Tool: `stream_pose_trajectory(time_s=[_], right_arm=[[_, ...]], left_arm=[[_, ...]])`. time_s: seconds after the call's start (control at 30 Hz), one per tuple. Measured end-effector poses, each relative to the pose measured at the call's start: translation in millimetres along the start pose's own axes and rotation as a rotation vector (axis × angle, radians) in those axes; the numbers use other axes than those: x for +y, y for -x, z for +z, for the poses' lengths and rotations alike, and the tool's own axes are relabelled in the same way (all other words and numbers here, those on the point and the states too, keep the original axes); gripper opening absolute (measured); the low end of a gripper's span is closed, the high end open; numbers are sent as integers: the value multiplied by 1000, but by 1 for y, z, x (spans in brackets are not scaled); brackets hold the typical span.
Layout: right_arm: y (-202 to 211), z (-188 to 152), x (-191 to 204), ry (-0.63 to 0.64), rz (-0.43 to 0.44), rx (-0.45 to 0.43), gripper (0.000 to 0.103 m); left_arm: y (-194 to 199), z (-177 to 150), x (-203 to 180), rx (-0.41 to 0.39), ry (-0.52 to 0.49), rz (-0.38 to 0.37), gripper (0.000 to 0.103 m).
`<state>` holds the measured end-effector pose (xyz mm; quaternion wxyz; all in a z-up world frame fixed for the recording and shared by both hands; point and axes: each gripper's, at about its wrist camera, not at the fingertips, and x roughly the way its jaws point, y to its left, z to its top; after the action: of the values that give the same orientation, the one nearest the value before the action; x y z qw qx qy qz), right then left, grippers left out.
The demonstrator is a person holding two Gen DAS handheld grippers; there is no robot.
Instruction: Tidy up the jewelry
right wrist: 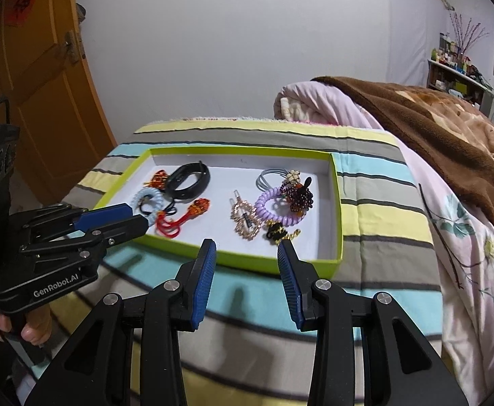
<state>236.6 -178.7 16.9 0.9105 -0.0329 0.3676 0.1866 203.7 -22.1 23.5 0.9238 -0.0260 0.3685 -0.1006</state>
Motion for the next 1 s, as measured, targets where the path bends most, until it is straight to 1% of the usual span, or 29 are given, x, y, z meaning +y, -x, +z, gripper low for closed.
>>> stream_pose_trajectory(time_s=[0.27,0.5,0.63,1.0], right_arm=[[38,-23,16,-6,4,-32,39],[65,-48,30,-14,-4,-51,39],[80,-62,38,-12,-19,-68,39],[106,-88,53,-18,-45,-120,39]], left_arm=[[41,-25,-8,-37,29,39,28],[70,-52,-13,-59,44,91,28],[85,-66,-13,-77,58,133,28],[112,-96,-18,-99,80,155,28]])
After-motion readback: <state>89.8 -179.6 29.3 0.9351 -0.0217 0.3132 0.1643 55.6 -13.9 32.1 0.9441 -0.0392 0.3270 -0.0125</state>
